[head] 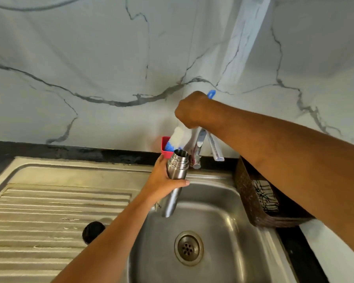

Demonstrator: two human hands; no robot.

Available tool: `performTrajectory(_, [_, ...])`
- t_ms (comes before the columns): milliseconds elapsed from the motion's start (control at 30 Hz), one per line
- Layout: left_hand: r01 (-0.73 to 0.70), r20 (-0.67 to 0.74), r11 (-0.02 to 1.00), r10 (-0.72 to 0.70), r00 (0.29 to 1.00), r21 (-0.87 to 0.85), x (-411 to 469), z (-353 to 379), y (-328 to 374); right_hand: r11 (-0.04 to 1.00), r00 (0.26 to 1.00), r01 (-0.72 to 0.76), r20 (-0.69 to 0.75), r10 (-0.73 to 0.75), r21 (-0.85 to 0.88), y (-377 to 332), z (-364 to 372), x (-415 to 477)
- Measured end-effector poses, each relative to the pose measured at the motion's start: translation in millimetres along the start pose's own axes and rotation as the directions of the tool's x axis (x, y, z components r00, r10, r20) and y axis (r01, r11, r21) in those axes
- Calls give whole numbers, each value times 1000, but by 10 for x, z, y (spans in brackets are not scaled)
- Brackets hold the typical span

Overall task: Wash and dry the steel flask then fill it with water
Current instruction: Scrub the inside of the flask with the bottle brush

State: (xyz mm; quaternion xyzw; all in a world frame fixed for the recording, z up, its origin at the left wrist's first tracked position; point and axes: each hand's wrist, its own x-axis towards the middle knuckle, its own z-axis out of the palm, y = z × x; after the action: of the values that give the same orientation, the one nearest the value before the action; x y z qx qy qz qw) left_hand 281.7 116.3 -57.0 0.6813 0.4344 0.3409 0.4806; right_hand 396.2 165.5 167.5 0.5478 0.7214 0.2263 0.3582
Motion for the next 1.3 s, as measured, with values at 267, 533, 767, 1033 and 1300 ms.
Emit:
performTrajectory(267, [-31,27,1000,30,999,3,63,82,-49,1000,985,2,-175,-2,2,379,-171,-194])
performTrajectory(533, [-38,3,999,38,999,-3,109,91,-42,1000,985,-15,-174,11,-19,-147,249,30])
performTrajectory(767, [-15,19,999,16,1000,-32,124,83,-69,990,990,-26,-130,45,138,410,-85,-157])
performTrajectory(1033, [-15,18,999,16,1000,-33,126,87,-78,972,996,-65,-48,78,226,52,249,36])
performTrajectory(1300, [-37,21,998,39,999,-58,136,75,-99,985,967,-68,-231,104,157,154,-33,-156])
